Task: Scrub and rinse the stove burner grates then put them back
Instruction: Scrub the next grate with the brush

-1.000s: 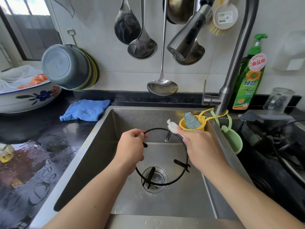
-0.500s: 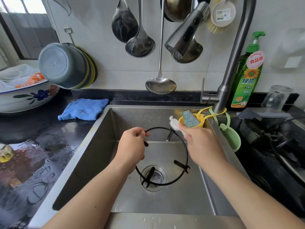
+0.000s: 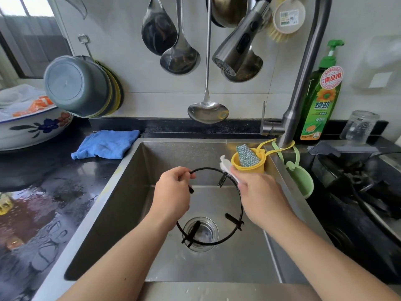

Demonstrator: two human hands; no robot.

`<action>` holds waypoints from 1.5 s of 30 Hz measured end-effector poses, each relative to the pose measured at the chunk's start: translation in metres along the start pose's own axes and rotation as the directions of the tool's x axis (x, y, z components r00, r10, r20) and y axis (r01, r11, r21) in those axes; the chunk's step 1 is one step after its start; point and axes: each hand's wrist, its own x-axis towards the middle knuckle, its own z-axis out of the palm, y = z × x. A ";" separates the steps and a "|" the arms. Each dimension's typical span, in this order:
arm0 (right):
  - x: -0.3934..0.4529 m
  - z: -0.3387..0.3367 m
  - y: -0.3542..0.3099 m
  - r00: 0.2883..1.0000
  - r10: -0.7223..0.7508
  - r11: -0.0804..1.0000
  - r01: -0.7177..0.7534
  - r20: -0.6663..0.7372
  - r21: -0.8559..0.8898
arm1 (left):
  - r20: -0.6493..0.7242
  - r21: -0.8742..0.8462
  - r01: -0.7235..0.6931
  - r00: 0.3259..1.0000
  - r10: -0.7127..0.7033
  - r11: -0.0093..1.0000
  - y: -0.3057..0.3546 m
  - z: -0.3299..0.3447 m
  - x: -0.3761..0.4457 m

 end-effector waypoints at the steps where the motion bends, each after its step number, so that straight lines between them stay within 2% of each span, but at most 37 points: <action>1: -0.007 0.001 -0.002 0.999 -0.012 1.000 0.011 0.032 0.007 | 0.003 -0.009 0.008 1.000 -0.008 1.000 0.000 -0.001 0.000; 3: -0.017 0.002 -0.009 0.995 -0.048 0.998 0.044 0.085 0.049 | -0.016 -0.040 0.027 1.000 -0.027 0.999 0.001 -0.003 0.002; 6: -0.004 0.003 -0.007 0.999 -0.023 0.999 0.022 0.024 0.042 | -0.016 -0.061 0.026 0.999 -0.027 0.998 -0.001 -0.002 0.004; 10: 0.000 0.003 0.003 0.997 0.030 0.997 -0.024 -0.078 0.069 | 0.106 -0.222 0.083 0.992 -0.061 0.971 -0.001 0.001 -0.003; 13: -0.004 0.003 0.000 0.998 0.053 0.995 -0.050 -0.034 0.084 | 0.172 -0.309 0.107 0.984 -0.056 0.945 0.002 0.004 -0.007; 19: -0.019 0.018 -0.036 0.981 -0.172 0.980 0.162 0.091 0.114 | 0.157 -0.312 0.051 0.988 -0.001 0.949 0.001 0.011 -0.013; 23: -0.003 0.009 -0.013 0.998 0.039 0.999 -0.038 0.039 -0.005 | 0.148 -0.348 0.051 0.989 0.002 0.936 0.003 0.011 -0.011; 24: -0.005 0.009 -0.015 0.997 0.050 0.999 -0.050 0.056 -0.003 | 0.163 -0.348 0.052 0.987 0.006 0.936 0.004 0.012 -0.013; 27: -0.017 0.016 -0.036 0.982 -0.144 0.984 0.129 0.123 0.121 | 0.230 -0.340 0.075 0.973 0.005 0.938 0.002 0.010 -0.014; 29: -0.018 0.016 -0.036 0.974 -0.207 0.971 0.192 0.097 0.144 | 0.294 -0.375 0.129 0.956 -0.014 0.918 0.000 0.009 -0.013; 31: -0.006 0.013 -0.017 0.993 -0.096 0.992 0.089 0.073 0.093 | 0.345 -0.407 0.181 0.938 -0.033 0.896 0.000 0.010 -0.013; 33: 0.001 0.008 -0.002 0.997 0.044 0.999 -0.045 0.067 0.014 | 0.336 -0.403 0.189 0.941 -0.047 0.895 -0.001 0.012 -0.012; 34: 0.000 0.007 -0.001 0.995 0.069 0.998 -0.068 0.076 -0.013 | 0.318 -0.403 0.192 0.946 -0.059 0.895 -0.002 0.012 -0.011; 36: -0.007 0.009 -0.013 0.993 -0.005 0.999 0.000 0.120 0.036 | 0.295 -0.411 0.207 0.952 -0.085 0.888 -0.003 0.011 -0.009; 38: -0.020 0.013 -0.034 0.971 -0.164 0.979 0.138 0.174 0.150 | 0.283 -0.385 0.199 0.955 -0.090 0.901 -0.003 0.007 -0.008; 40: -0.021 0.018 -0.038 0.966 -0.225 0.971 0.212 0.126 0.111 | 0.244 -0.384 0.183 0.965 -0.092 0.905 -0.004 0.006 -0.006; 41: -0.013 0.017 -0.030 0.977 -0.198 0.979 0.194 0.081 0.054 | 0.216 -0.401 0.178 0.972 -0.096 0.899 -0.003 0.006 -0.005; 43: 0.000 0.011 -0.009 0.999 -0.012 0.999 0.014 0.036 -0.046 | 0.165 -0.435 0.165 0.981 -0.102 0.885 -0.002 0.006 -0.003; 45: 0.000 0.007 -0.002 0.996 0.079 0.994 -0.075 0.052 -0.081 | 0.142 -0.446 0.163 0.984 -0.110 0.880 -0.001 0.007 -0.002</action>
